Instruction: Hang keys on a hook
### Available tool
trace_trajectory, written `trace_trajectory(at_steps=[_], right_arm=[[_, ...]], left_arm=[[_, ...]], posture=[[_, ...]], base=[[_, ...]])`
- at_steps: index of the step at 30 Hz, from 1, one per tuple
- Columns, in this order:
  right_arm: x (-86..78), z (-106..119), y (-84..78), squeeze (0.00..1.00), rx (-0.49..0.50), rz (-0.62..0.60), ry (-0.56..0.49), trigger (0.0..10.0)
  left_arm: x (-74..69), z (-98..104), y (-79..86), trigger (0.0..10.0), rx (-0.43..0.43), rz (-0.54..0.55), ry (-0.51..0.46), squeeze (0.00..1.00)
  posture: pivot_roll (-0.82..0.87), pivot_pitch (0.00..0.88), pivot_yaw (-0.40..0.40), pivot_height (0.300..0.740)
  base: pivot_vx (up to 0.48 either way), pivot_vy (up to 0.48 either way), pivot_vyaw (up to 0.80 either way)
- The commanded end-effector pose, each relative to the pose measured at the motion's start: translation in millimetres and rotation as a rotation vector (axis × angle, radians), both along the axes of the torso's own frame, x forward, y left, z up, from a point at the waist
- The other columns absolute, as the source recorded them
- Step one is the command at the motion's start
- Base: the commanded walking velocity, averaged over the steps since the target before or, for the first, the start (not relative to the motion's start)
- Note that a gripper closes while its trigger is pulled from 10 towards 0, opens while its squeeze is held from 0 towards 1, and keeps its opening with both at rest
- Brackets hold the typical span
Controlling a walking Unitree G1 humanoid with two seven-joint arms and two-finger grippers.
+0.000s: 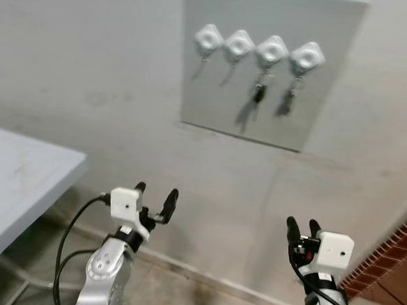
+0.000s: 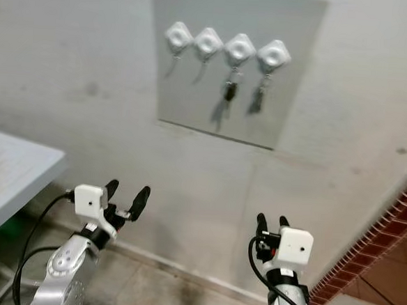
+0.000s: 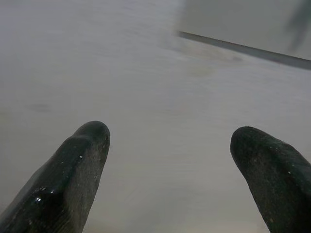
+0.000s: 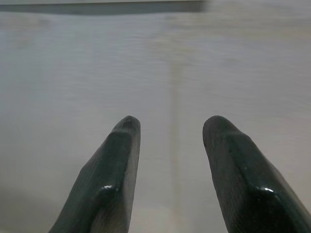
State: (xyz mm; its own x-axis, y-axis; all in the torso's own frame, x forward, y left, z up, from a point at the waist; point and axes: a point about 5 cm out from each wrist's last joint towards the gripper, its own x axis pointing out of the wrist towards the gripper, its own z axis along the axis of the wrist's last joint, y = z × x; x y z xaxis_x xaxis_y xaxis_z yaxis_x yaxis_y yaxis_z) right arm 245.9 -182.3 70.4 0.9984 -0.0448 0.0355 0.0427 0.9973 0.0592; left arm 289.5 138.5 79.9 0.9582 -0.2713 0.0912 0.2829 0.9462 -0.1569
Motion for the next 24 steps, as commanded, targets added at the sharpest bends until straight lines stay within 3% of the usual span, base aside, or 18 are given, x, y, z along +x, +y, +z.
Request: trace_trajectory(at_steps=[1, 24], right_arm=[[0.8, -1.4, 2.2, 0.0, 0.001, 0.004, 0.012, 10.0], [1.7, 0.4, -0.7, 0.0, -0.008, 0.001, 0.001, 10.0]], left_arm=[[3.1, 1.2, 3.4, 10.0, 0.0, 0.003, 0.007, 0.0], [5.1, 8.0, -0.3, 10.0, -0.009, 0.016, -0.003, 0.0]], posture=[[-0.04, 0.0, 0.009, 0.74], [-0.04, 0.0, 0.0, 0.74]], base=[[0.0, 0.0, 0.8], [0.0, 0.0, 0.8]])
